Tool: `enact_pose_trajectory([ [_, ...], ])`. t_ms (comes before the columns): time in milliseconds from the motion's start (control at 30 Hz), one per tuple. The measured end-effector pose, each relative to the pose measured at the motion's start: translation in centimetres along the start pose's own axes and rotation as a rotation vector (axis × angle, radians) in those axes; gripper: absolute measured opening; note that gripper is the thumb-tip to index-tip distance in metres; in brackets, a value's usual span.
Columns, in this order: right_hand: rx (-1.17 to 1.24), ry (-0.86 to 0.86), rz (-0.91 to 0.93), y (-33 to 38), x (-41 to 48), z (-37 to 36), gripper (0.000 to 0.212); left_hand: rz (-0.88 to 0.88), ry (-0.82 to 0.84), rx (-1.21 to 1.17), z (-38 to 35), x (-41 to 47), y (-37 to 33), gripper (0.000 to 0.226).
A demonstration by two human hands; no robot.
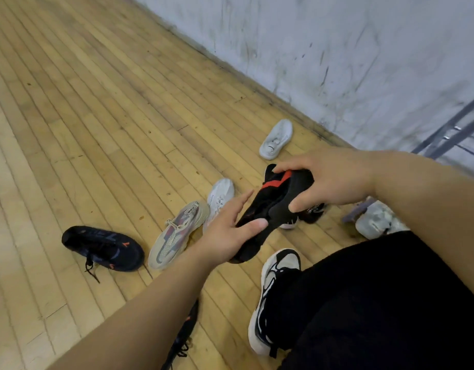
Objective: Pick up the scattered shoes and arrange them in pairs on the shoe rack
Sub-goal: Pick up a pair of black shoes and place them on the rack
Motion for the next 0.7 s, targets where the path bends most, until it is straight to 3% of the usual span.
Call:
enact_pose_trajectory([
  [200, 0.432, -0.344, -0.286, -12.1, -13.1, 1.6, 0.062, -0.158, 0.402, 0.164, -11.6, 5.9, -10.7, 0.064],
  [300, 0.643, -0.506, -0.376, -16.2, -21.9, -0.6, 0.059, -0.227, 0.513, 0.342, -18.2, 7.2, -15.9, 0.074],
  [400, 0.740, -0.661, -0.516, -18.8, -31.9, -3.6, 0.065, -0.279, 0.746, 0.550, -28.1, 6.2, -19.4, 0.090],
  [567, 0.942, -0.922, -0.787, -20.6, -48.0, -13.2, 0.071, -0.383, 1.061, 0.664, -46.1, 0.3, -19.8, 0.077],
  [700, 1.050, -1.066, -0.998, -19.1, -57.4, -23.1, 0.073, -0.446, 1.245, 0.762, -58.4, -6.1, -16.4, 0.083],
])
Point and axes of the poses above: each hand's wrist, its own x-axis towards the middle knuckle, its own z-axis out of the back of the hand, y = z × x, the point moved 7 cm from there along x, towards the middle knuckle, and after that the axes turned 15 degrees about -x, right-handed, at the moved point
